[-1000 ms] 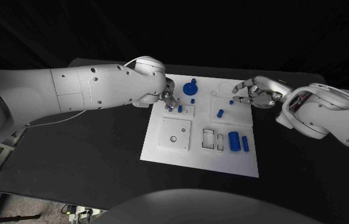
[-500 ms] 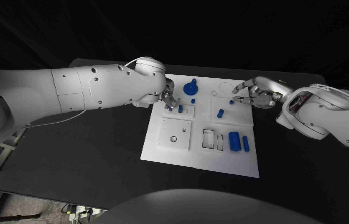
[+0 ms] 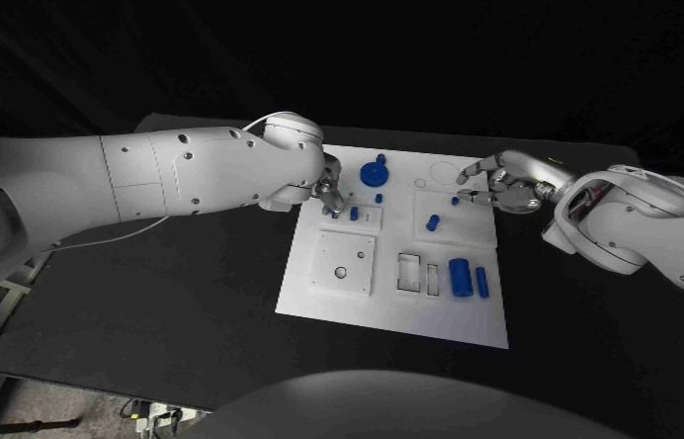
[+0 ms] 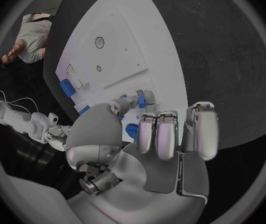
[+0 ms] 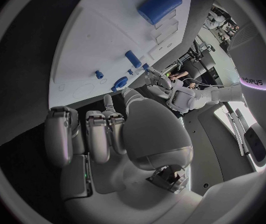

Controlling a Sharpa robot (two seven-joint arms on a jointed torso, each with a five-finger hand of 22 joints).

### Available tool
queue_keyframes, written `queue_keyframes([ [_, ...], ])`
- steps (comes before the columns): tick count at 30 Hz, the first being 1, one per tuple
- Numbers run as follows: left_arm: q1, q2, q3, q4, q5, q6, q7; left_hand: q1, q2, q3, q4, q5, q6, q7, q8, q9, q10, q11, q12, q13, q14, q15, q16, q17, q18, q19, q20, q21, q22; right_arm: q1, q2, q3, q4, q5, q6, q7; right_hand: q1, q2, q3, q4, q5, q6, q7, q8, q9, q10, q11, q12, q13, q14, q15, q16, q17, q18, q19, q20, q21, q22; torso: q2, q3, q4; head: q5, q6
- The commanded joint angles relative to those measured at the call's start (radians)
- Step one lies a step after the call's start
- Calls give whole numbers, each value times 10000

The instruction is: Assemble the parts on the task board

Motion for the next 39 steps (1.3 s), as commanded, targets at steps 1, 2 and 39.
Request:
queue_keyframes([
  [1, -9, 10, 1, 5, 36, 126, -6, -62, 24, -40, 39, -11, 6, 36, -61, -17, 1040, 84, 2, 2629, 1053, 39, 25, 2630, 115, 431, 13, -35, 2283, -9, -1, -1, 12, -82, 128, -27, 84, -6, 61, 6, 56, 72, 21, -29, -9, 1069, 49, -62, 2608, 1043, 36, 35, 2632, 108, 20, -35, -27, 2094, 4, 0, -5, 3, 0],
  [2, -12, 11, 1, 6, 39, 122, -5, -64, 26, -44, 42, -12, 5, 37, -63, -18, 1040, 85, 2, 2629, 1053, 39, 25, 2630, 116, 429, 14, -39, 2282, -9, -3, -1, 13, -82, 128, -28, 84, -6, 61, 6, 56, 72, 21, -29, -9, 1069, 49, -62, 2608, 1043, 36, 35, 2632, 108, 20, -35, -27, 2094, 4, 1, -6, 6, 0],
  [39, -64, 63, 1, 7, 231, 230, -4, -162, 90, -267, 198, -69, 43, 67, -178, -75, 1040, 115, 2, 2629, 1053, 64, 25, 2630, 131, 389, 41, -117, 2260, -15, 34, -1, -34, -82, 213, -85, 165, -17, 115, -74, 107, 87, 23, -50, -21, 1069, 50, -62, 2608, 1043, 38, 35, 2632, 113, 10, -34, -43, 2087, -7, 1, 1, 26, 0],
])
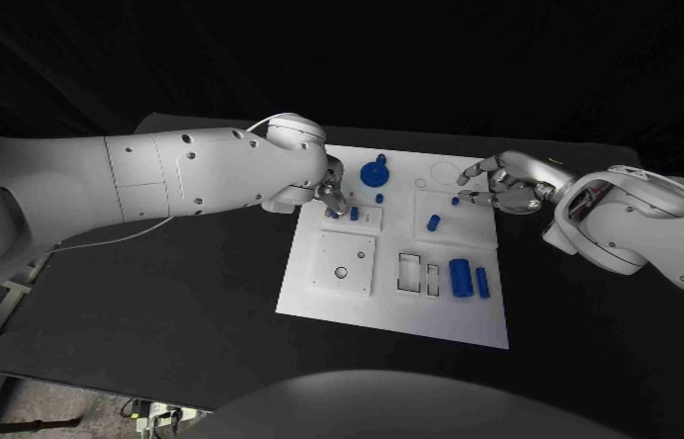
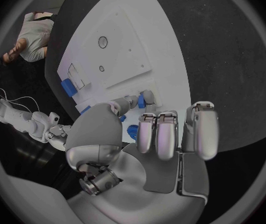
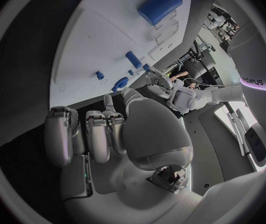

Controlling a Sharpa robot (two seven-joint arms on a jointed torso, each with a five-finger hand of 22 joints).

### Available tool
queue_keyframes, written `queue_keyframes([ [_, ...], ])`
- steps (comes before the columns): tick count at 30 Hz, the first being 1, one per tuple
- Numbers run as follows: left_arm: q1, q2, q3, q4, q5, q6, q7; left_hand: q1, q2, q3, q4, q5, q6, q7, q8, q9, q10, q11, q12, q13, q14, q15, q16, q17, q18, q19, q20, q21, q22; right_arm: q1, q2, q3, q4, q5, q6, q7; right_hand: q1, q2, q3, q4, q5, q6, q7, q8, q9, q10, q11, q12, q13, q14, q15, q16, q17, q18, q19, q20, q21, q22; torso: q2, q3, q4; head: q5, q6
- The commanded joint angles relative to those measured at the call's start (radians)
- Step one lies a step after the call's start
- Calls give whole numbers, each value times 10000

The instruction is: Assemble the parts on the task board

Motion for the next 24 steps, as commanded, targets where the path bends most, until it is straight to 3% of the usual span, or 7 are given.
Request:
queue_keyframes([
  [1, -26, -5, -14, 21, 41, 235, -4, -122, 13, -174, 76, -101, 53, 75, -71, -35, 1073, 83, 2, 2629, 1053, 71, 25, 2633, 133, 384, 47, -75, 2257, -9, 16, -1, -9, -82, 171, -37, 130, 23, 50, -12, 74, 53, -13, -52, -14, 1069, 50, -37, 2608, 1043, 38, 35, 2634, 113, 9, -33, -44, 2091, -5, 1, 1, 6, 0],
  [13, -26, -17, -15, 20, -322, 445, -50, -317, 110, -1219, 581, -634, 137, 165, -574, -317, 1073, 162, 2, 2629, 1053, 133, 25, 2633, 159, 329, 107, -207, 2223, -16, 7, -1, -4, -82, 206, -46, 213, 0, 122, -109, 236, 72, -7, -85, -32, 1069, 53, -37, 2608, 1043, 40, 35, 2634, 116, 4, -32, -56, 2087, 5, 2, 0, 6, 0],
  [24, -26, -33, -15, 15, -430, 460, -55, -396, 232, -2054, 1016, -704, 122, 223, -929, -446, 1073, 208, 2, 2629, 1053, 169, 25, 2633, 168, 314, 141, -263, 2210, -16, -12, -1, 12, -88, 236, -58, 236, -19, 159, -148, 363, 85, -5, -106, -43, 1069, 55, -37, 2608, 1043, 41, 35, 2634, 116, 5, -31, -56, 2087, 8, 0, 4, -2, 0],
])
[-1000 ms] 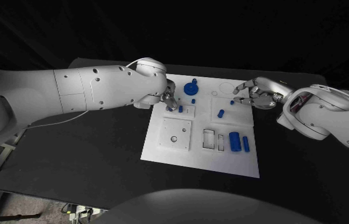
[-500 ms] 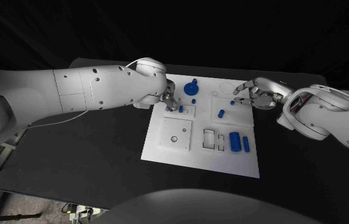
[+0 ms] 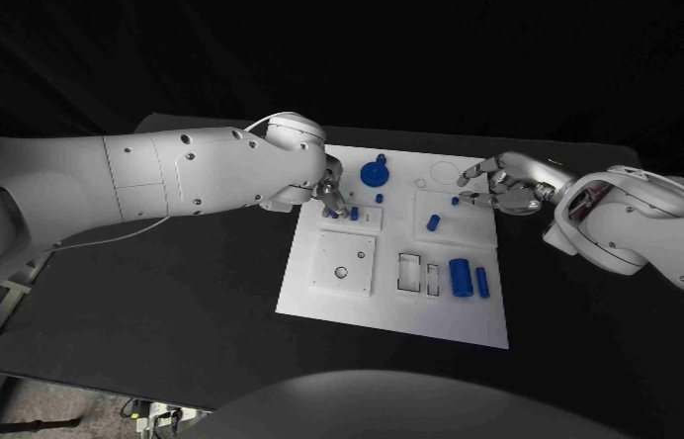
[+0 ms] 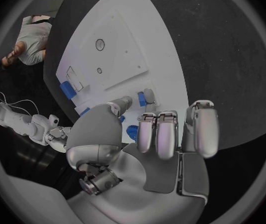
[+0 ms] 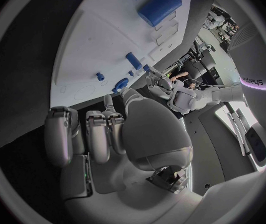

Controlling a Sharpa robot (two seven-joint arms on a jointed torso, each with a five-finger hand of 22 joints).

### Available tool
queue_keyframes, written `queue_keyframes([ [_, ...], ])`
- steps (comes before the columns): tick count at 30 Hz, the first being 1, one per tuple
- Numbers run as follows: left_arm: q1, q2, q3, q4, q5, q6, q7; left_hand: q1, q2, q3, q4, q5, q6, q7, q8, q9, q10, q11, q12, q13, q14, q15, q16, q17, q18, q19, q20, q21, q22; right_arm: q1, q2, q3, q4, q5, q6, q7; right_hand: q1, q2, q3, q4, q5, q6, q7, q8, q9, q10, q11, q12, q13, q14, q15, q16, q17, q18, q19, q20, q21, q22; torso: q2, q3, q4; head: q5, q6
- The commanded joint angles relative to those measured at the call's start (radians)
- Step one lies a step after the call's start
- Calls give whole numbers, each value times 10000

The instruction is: Assemble the parts on the task board

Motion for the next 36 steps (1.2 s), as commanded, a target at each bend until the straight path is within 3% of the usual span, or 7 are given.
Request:
queue_keyframes([
  [1, -39, -7, -31, -7, -164, 254, -55, -40, 66, -98, 22, 9, -47, 95, -74, -28, 1074, 69, 2, 2629, 1052, 96, 24, 2634, 168, 312, 67, -32, 2210, -7, -6, -1, 14, -88, 165, -31, 93, -11, 35, -24, 78, 85, -4, -67, -13, 1086, 38, -55, 2617, 1044, 42, 35, 2635, 117, 4, -31, -57, 2089, 4, -3, 4, 0, 0],
  [16, -38, -86, -25, 154, -68, -74, 8, 395, 238, -313, -32, 466, 3, 86, -284, -66, 1074, 71, 2, 2629, 1052, 106, 24, 2634, 168, 321, 83, -36, 2212, -7, -19, -1, 25, -94, 219, -70, 110, -19, 64, -50, 171, 93, -4, -80, -20, 1086, 35, -55, 2617, 1044, 42, 35, 2635, 119, 0, -31, -63, 2086, 0, -2, 6, 13, 0],
  [36, -34, -162, -20, 146, 419, -276, 65, 921, 228, 184, -296, 558, 143, 3, -390, -42, 1074, 5, 2, 2629, 1052, 58, 24, 2634, 171, 324, 50, -50, 2211, -8, -17, -1, 22, -94, 256, -118, 125, -24, 91, -72, 244, 101, -3, -91, -26, 1086, 36, -55, 2617, 1044, 41, 35, 2635, 121, -7, -31, -72, 2083, 0, 2, 5, -10, 0],
])
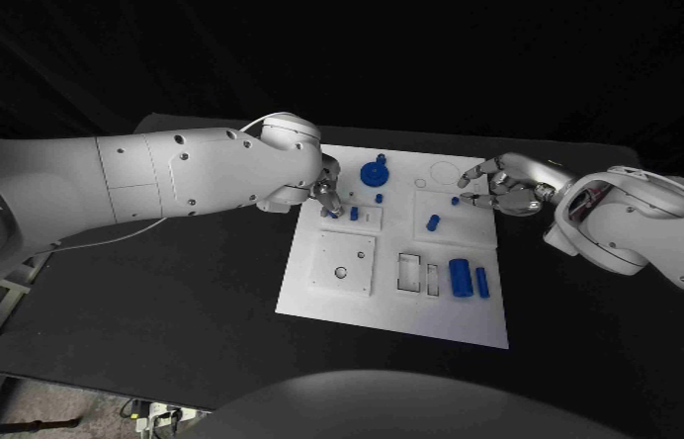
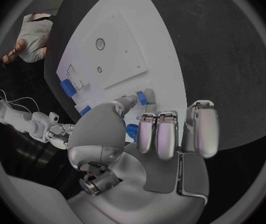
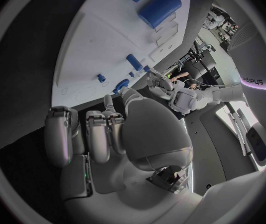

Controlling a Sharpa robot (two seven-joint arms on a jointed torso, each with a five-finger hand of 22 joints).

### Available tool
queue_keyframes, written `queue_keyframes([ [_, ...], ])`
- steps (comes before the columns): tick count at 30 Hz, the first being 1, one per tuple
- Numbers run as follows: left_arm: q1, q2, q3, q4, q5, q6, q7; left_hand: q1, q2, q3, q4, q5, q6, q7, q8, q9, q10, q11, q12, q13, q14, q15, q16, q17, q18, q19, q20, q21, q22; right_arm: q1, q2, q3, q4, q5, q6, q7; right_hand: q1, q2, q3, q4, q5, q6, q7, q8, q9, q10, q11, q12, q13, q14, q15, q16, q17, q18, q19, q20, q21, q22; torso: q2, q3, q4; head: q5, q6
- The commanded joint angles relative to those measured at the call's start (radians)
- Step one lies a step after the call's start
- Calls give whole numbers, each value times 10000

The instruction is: Assemble the parts on the task board

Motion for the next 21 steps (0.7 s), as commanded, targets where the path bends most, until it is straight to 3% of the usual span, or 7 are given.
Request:
queue_keyframes([
  [1, -32, 2, -24, 28, 295, -49, 50, 116, -22, 62, 16, 13, 56, -9, -27, 14, 1039, -31, 2, 2629, 1050, -12, 24, 2628, 170, 325, 50, -49, 2211, -7, 6, -1, 8, -90, 157, -50, 85, 19, 37, -19, 50, 101, -3, -52, -17, 1087, 35, -34, 2613, 1043, 41, 35, 2628, 121, -7, -31, -33, 2077, -1, 1, 0, -1, 0],
  [21, -16, -56, -18, 70, 403, -75, 57, 106, -39, 112, 33, -2, 79, -9, -29, 17, 1039, -33, 2, 2629, 1050, -16, 24, 2628, 170, 328, 46, -45, 2212, -12, 7, -1, -15, -90, 204, -100, 105, 12, 61, -45, 97, 109, -1, -59, -20, 1087, 36, -34, 2613, 1043, 40, 35, 2628, 123, -13, -32, -42, 2074, -1, 2, -1, -9, 0],
])
